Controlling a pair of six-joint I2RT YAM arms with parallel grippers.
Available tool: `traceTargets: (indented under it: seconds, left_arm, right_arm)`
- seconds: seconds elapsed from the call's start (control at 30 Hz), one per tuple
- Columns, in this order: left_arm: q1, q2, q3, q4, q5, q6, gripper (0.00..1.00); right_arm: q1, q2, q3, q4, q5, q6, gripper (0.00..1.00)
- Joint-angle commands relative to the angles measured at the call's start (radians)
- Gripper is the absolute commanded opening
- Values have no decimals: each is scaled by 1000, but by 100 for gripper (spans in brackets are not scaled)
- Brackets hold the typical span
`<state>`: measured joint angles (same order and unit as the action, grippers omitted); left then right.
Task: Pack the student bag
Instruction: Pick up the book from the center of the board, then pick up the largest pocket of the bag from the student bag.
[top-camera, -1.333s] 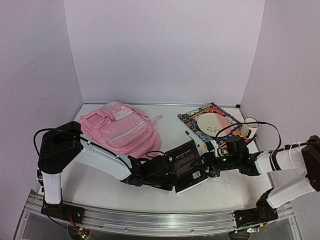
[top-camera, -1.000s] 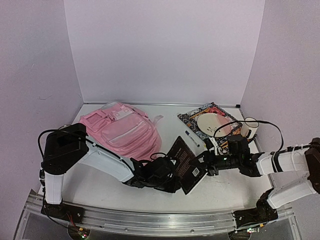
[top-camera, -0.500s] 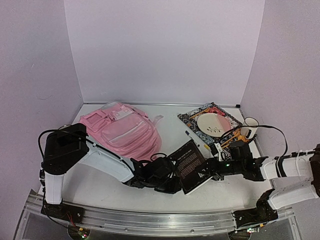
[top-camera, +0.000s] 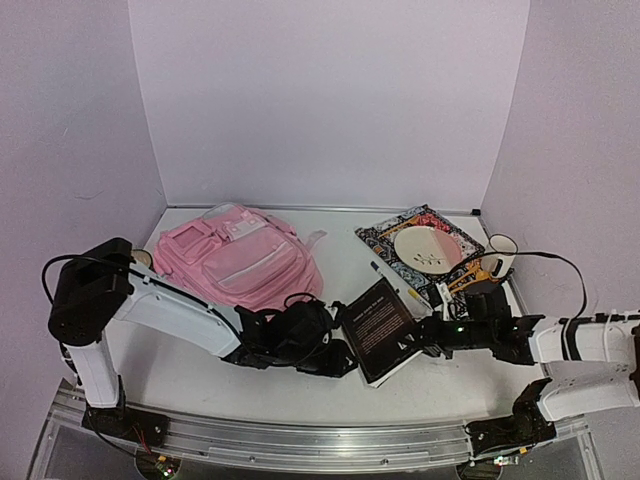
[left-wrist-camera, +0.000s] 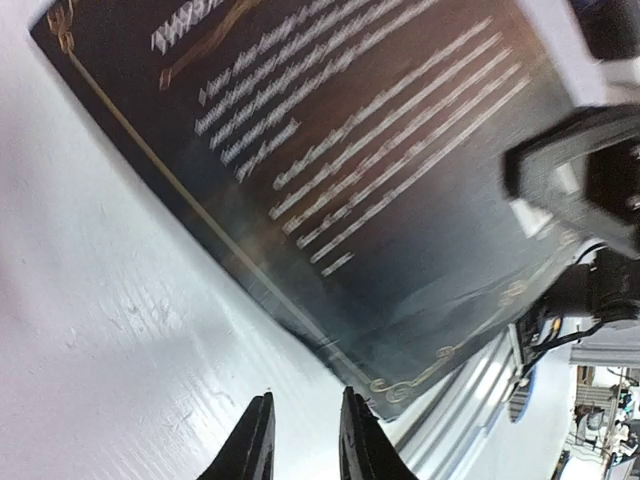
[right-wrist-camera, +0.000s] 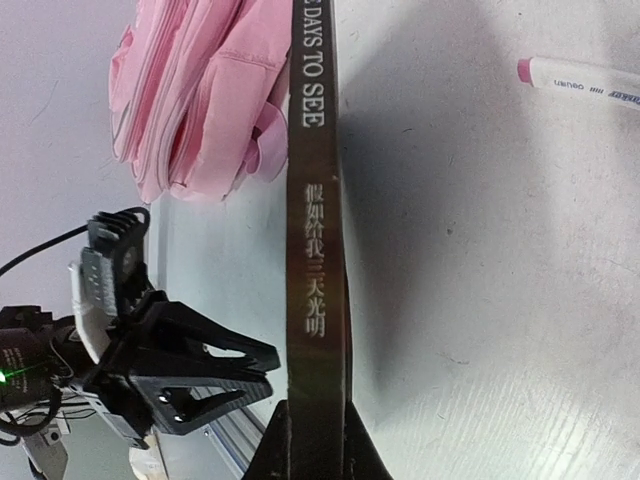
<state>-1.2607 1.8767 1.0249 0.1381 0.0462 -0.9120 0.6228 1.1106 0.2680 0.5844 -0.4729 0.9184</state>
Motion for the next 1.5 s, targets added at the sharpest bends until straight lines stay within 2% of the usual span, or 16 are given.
traceTargets:
  seconds: [0.0, 0.33, 0.57, 0.83, 1.13, 1.47]
  left_arm:
    - [19, -130, 5, -60, -88, 69, 30]
    - [103, -360, 44, -411, -342, 247, 54]
    - [199, -418, 68, -575, -414, 359, 70]
    - [241, -313, 194, -753, -507, 494, 80]
    - [238, -133, 332, -824, -522, 598, 83]
    - [202, 28, 444, -875, -721, 646, 82]
  right_arm:
    - [5, -67, 58, 16, 5, 3, 0]
    - [5, -198, 107, 16, 37, 70, 0]
    - [5, -234, 158, 18, 59, 94, 0]
    - [5, -233, 186, 21, 64, 88, 0]
    - [5, -267, 151, 40, 113, 114, 0]
    - [5, -261, 142, 66, 115, 129, 0]
